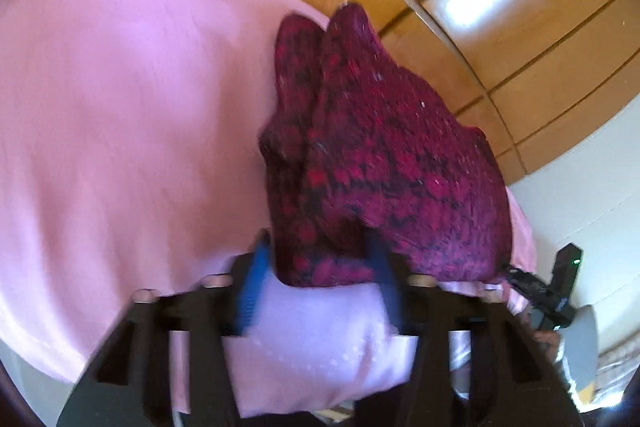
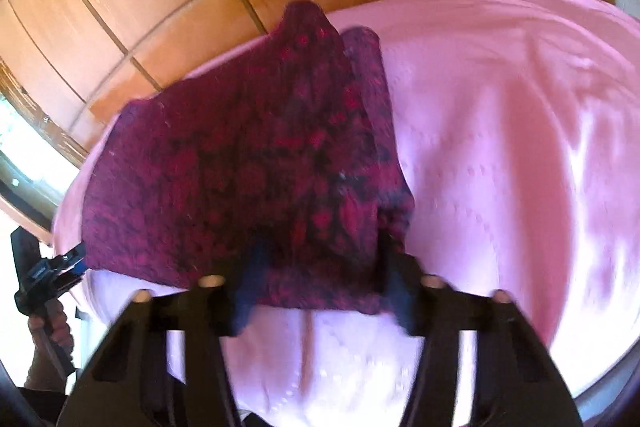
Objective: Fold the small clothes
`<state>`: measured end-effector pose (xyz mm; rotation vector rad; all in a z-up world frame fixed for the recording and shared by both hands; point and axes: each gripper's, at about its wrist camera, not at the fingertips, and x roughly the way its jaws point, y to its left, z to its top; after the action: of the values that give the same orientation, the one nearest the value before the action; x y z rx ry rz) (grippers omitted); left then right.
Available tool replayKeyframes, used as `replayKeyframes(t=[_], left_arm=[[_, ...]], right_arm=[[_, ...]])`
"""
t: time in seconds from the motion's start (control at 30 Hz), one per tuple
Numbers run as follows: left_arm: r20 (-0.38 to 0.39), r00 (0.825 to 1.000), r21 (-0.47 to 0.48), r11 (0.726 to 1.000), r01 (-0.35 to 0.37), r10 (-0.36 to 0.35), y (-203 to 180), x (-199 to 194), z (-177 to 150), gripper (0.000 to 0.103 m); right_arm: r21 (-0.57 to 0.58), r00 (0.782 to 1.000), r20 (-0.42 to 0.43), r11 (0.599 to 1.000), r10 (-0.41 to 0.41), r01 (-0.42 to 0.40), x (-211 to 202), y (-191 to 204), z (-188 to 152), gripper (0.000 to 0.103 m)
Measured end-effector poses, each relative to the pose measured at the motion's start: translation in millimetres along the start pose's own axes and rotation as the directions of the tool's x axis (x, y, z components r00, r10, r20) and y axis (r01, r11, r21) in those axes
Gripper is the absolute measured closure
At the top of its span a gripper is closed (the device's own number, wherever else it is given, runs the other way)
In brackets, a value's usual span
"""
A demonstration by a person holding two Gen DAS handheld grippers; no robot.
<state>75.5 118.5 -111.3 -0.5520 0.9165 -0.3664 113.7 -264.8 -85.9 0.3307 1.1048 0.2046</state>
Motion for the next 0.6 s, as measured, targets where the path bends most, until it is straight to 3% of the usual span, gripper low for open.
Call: replayKeyframes(t=[0.03,0.07,0.13,0.3,0.4,0.5,0.6], left_arm=[[0.008,1.000,0.001,1.000,-0.019,0.019,-1.1,-0.1,-0.7,0.083],[0.020,0.999,0.010,0.999,-0.030,0.030,-4.5,-2.2,-0.4,0.090],[0.037,0.999,0.013,0.999,-0.031,0.030,-8.9,-12.0,-0.8,0.093],[0.055,0.998,0.011,1.000,-0.002,0.001,-16.6,-40.9,-11.8,0.094],[0.034,0.999,0.001,1.000,0.006,-0.006,-15.5,-51.0,-23.6,0.094],[0.004,0.999,0.021,0.999,-0.032,0.032,-18.4,-50.6,-34.2,0.092],[0.033,0.998,0.022,0.999,-0.050,0.049,-21.8,-51.0,-25.3,0.090]], right_arm=[[0.020,1.000,0.001,1.000,0.013,-0.013,-1.6,-0.9,1.2,0.083],[0.033,1.000,0.008,0.999,0.021,-0.021,-5.6,-1.1,3.4,0.088],[0.036,0.998,0.042,0.998,0.047,-0.049,-22.0,-1.6,8.2,0.090],[0.044,0.989,0.068,0.990,0.128,-0.131,-63.1,-7.6,-1.6,0.092],[0.040,0.993,0.024,0.992,0.115,-0.116,-65.4,-12.2,-9.9,0.092],[0.040,0.995,-0.012,0.995,0.096,-0.096,-59.4,-15.5,-14.5,0.091],[0.024,0.998,0.001,0.997,0.070,-0.070,-59.1,-10.2,-2.9,0.080]])
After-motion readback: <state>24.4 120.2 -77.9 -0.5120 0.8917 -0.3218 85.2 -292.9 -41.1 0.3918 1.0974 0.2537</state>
